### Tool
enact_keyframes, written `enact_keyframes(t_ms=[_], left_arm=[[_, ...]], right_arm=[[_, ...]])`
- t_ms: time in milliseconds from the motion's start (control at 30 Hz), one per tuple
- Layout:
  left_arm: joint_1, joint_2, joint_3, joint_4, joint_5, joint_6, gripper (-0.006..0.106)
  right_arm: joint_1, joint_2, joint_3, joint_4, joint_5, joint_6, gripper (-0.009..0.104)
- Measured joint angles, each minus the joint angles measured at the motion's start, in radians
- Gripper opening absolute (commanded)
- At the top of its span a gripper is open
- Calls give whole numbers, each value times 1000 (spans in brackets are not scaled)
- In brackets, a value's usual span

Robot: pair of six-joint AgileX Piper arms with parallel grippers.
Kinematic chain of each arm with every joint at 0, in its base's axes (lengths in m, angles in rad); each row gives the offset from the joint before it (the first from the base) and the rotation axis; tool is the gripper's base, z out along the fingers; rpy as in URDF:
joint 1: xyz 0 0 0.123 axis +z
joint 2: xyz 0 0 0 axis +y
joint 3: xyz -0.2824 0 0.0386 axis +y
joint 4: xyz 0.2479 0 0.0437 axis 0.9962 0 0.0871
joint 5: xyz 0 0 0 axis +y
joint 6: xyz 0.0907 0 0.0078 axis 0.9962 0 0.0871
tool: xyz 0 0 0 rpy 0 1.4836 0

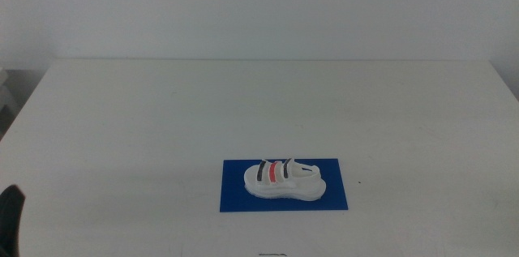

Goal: Use one arm to grab the shoe from the table and place it on the mat.

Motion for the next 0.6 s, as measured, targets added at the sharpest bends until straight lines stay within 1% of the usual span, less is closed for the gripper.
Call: enact_keyframes(t_ms=[33, 133, 267, 600], left_arm=[[19, -19, 18, -24, -3, 22, 92], [58, -80, 60, -56, -12, 52, 92], [87, -101, 95, -63, -18, 54, 92], [87, -103, 99, -64, 3, 77, 92]], right_arm=[[0, 0, 0, 0, 0, 0, 94], [0, 0, 0, 0, 0, 0, 94], [0, 0, 0, 0, 0, 0, 94], [0, 0, 0, 0, 0, 0, 94]])
